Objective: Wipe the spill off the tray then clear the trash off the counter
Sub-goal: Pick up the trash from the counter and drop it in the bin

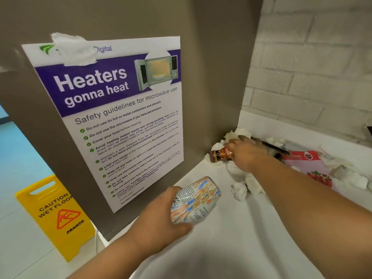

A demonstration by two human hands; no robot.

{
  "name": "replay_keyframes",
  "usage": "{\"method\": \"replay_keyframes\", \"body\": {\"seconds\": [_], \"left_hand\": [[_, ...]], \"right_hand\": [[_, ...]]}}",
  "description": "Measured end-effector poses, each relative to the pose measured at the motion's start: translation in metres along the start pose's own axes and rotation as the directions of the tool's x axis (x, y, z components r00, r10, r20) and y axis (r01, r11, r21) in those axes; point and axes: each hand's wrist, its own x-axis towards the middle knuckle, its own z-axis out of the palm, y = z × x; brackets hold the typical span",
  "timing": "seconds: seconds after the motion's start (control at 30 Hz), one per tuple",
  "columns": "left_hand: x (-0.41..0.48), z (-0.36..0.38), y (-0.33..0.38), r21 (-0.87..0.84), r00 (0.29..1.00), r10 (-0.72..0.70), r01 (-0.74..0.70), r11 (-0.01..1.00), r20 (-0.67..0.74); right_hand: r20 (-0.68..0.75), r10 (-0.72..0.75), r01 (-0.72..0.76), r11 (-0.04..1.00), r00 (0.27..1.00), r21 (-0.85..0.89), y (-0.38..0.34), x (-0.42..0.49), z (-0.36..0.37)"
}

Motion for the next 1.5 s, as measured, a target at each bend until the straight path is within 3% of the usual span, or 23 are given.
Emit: {"method": "replay_keyframes", "body": {"seconds": [0.07, 0.23, 0.47, 0.63, 0.83, 1.03, 1.27, 1.5], "left_hand": [[-0.005, -0.002, -0.001, 0.007, 1.0, -0.003, 0.003, 1.0, -0.005], [-0.015, -0.003, -0.004, -0.001, 1.0, -0.019, 0.019, 1.0, -0.021], [-0.029, -0.009, -0.002, -0.042, 1.0, -0.002, 0.002, 0.999, -0.014], [-0.047, -0.02, -0.004, -0.111, 1.0, 0.022, -0.02, 0.994, 0.019], [-0.073, -0.042, -0.018, -0.156, 0.996, 0.078, -0.069, 0.985, 0.053], [-0.118, -0.089, -0.069, -0.251, 0.984, 0.091, -0.05, 0.967, 0.155], [-0.181, -0.147, -0.17, -0.332, 0.986, -0.087, 0.129, 0.935, 0.14], [-0.213, -0.14, -0.251, -0.287, 0.936, -0.309, 0.346, 0.893, 0.167]], "right_hand": [[0.03, 0.071, -0.072, 0.997, 0.997, 0.008, -0.002, 0.004, 0.009], [-0.088, 0.163, -0.158, 0.986, 0.983, 0.055, -0.006, -0.003, 0.007], [-0.113, 0.204, -0.147, 0.912, 0.972, 0.383, -0.008, -0.042, -0.019], [-0.163, 0.147, -0.046, 0.862, 0.976, 0.504, -0.026, -0.092, -0.044], [-0.157, 0.052, 0.081, 0.676, 0.986, 0.733, -0.079, -0.156, -0.08], [-0.114, -0.06, 0.128, 0.557, 0.992, 0.821, -0.167, -0.191, -0.101], [-0.117, -0.176, 0.183, 0.429, 0.977, 0.885, -0.295, -0.203, -0.078], [-0.042, -0.255, 0.172, 0.515, 0.966, 0.84, -0.391, -0.202, 0.013]]}}
